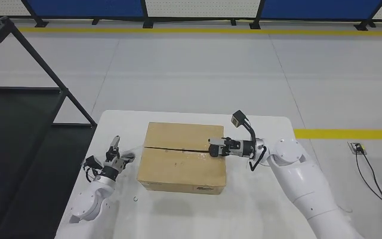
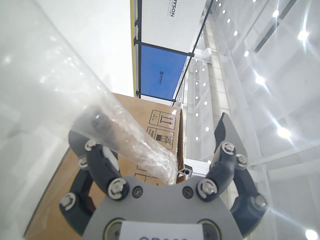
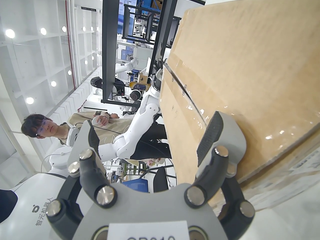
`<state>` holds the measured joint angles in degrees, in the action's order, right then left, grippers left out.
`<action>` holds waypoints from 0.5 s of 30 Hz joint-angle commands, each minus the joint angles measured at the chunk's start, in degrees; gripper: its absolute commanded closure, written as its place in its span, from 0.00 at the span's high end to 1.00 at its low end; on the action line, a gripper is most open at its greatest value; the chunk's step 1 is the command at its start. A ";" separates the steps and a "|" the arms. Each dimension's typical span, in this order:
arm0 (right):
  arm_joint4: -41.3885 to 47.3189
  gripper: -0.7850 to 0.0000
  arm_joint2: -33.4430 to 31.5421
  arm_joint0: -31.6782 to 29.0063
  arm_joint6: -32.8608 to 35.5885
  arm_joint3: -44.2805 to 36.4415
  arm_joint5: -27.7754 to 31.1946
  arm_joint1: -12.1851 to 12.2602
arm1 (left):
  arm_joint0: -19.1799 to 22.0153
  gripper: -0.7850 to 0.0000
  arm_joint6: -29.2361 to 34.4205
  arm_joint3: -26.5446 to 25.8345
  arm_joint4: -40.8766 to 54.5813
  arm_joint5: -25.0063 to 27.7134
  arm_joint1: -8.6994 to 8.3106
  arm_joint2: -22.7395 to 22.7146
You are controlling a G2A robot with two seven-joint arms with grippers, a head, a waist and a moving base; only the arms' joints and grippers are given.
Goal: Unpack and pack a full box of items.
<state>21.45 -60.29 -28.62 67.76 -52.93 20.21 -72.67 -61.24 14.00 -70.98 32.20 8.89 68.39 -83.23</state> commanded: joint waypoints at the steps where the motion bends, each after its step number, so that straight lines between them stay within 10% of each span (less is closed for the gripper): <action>1: 0.01 1.00 0.10 0.07 -0.05 0.13 0.00 -0.03 | 0.17 1.00 -0.25 -0.14 0.53 0.38 0.07 -0.36; 15: 0.36 1.00 0.36 0.99 0.17 1.26 0.25 -0.13 | 0.43 1.00 0.93 -2.10 5.54 0.04 -0.14 -5.62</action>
<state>21.80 -59.97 -27.74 67.90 -51.77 20.47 -72.78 -60.95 14.73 -73.05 37.29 9.08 68.26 -88.53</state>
